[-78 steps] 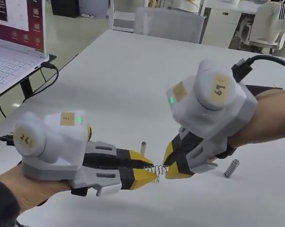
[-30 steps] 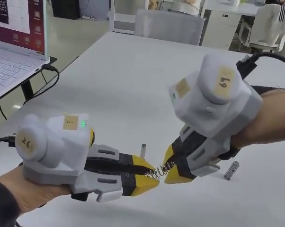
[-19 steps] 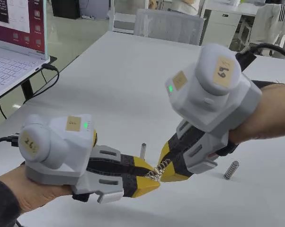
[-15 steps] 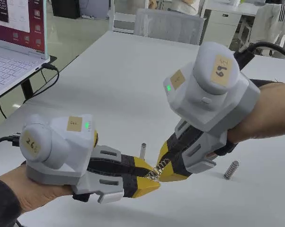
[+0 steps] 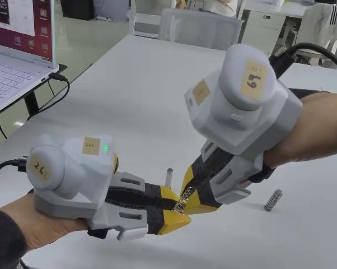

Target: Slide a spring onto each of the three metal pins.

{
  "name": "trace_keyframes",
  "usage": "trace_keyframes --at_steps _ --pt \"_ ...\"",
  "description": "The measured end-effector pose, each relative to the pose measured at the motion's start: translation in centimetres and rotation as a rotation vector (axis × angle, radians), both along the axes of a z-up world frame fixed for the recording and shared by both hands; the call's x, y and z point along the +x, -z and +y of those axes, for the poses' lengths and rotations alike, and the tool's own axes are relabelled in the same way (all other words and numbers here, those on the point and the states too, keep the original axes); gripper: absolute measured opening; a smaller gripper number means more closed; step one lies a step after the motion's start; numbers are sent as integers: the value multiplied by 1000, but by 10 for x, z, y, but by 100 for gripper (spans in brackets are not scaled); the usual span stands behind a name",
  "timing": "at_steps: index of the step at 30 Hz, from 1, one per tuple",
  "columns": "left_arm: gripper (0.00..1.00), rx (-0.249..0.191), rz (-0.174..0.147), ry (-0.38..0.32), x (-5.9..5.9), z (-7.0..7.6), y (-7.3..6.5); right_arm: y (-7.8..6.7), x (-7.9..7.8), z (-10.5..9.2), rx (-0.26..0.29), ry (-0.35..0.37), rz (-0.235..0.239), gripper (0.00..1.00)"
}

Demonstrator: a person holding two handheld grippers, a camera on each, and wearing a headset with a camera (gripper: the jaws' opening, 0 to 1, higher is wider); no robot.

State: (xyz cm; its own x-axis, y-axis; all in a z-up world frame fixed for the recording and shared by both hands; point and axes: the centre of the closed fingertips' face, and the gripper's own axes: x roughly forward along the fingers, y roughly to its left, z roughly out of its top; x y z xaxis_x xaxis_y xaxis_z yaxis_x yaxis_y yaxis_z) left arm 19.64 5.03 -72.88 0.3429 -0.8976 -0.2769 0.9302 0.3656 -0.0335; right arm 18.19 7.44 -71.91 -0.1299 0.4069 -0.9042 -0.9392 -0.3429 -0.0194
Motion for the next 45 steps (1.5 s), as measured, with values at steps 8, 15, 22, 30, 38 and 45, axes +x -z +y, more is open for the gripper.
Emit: trace_keyframes --at_steps 8,15,22,30,38,45 --pt "3 3 3 1 0 -1 1 1 0 0 -5 -2 -3 8" --pt "3 14 2 3 0 -1 4 3 0 0 -13 -4 -2 8" --pt "7 26 6 5 0 -1 6 2 3 -1 -11 5 2 8" --pt "17 21 12 -21 3 6 6 3 15 -10 -26 34 -10 8" --pt "24 17 32 -63 5 17 11 7 37 -31 -63 94 -34 9" --pt "29 14 42 -98 5 28 14 7 65 -53 -92 162 -73 9"
